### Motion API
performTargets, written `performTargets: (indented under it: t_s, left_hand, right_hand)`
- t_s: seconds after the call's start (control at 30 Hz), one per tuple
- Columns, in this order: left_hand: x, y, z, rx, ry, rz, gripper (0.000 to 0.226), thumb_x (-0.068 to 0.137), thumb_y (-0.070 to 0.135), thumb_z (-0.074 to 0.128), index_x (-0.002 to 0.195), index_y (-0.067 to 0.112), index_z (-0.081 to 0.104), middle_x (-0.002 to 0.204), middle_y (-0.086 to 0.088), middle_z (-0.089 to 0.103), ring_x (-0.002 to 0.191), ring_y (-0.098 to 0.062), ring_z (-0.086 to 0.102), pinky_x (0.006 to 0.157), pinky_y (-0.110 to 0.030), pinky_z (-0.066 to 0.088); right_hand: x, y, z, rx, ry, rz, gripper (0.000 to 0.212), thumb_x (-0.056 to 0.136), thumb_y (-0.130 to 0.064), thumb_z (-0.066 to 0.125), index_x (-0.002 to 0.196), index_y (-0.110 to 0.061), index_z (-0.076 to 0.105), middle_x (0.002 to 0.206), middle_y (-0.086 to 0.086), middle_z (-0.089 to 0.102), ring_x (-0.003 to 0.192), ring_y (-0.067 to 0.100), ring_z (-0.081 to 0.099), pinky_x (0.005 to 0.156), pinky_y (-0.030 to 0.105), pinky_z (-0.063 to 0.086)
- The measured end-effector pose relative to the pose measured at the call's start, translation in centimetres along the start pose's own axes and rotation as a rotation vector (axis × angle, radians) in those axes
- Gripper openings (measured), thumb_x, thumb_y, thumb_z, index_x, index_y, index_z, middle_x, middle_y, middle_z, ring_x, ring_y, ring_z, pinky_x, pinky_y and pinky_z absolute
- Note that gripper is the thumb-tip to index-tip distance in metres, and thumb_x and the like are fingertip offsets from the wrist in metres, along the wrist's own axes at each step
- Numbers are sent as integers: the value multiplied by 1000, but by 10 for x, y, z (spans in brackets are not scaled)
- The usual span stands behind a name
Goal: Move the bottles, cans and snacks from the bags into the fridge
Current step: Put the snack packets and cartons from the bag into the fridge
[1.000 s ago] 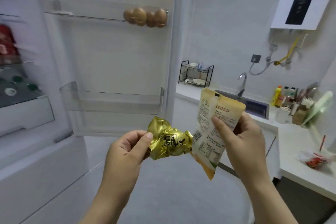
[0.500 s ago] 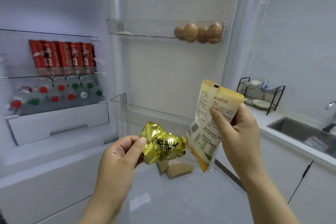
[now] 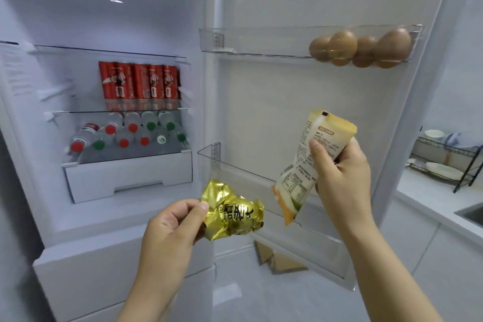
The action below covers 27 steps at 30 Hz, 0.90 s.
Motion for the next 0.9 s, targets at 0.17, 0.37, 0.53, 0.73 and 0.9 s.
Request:
performTargets:
  t_s: [0.17, 0.37, 0.53, 0.73, 0.9]
  left_hand:
    - [47, -1, -15, -19, -12, 3, 26, 91, 11, 57, 70, 10, 72, 73, -14, 70, 66, -15, 63, 72, -31, 51]
    - [110, -1, -40, -38, -8, 17, 23, 92, 12, 57, 74, 8, 71, 76, -14, 72, 66, -14, 65, 69, -27, 52]
    - [154, -13, -53, -53, -48, -14, 26, 92, 11, 56, 71, 9, 71, 73, -13, 71, 63, -13, 63, 65, -25, 54]
    - [190, -26, -71, -51, -86, -45, 28, 92, 11, 55, 68, 10, 70, 71, -13, 69, 63, -14, 62, 71, -30, 51]
    - [205, -32, -87, -26, -76, -51, 27, 91, 12, 56, 70, 14, 72, 77, -19, 69, 65, -16, 62, 73, -31, 52]
  right_hand:
    - [27, 13, 45, -17, 4, 4, 13, 94, -21, 58, 83, -24, 54, 71, -4, 58, 60, 11, 53, 55, 29, 45]
    - [58, 32, 107, 7, 1, 24, 10, 96, -21, 56, 85, -21, 56, 71, -4, 57, 57, 7, 50, 51, 20, 42]
    - [74, 51, 148, -11, 27, 25, 3, 96, -17, 56, 93, -16, 56, 78, -2, 59, 62, -1, 53, 54, 10, 43]
    - [80, 75, 187, -120, 24, 27, 6, 96, -17, 55, 96, -12, 58, 77, -2, 61, 62, -1, 52, 55, 13, 44]
    - [81, 84, 207, -173, 41, 18, 10, 97, -18, 54, 103, -12, 58, 79, -6, 60, 65, -2, 54, 58, 16, 45]
Point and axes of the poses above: each hand's wrist, its own x-axis towards the middle knuckle, its own z-axis out of the palm, y = z × x, the point moved 8 cm from there along x, towards the middle knuckle
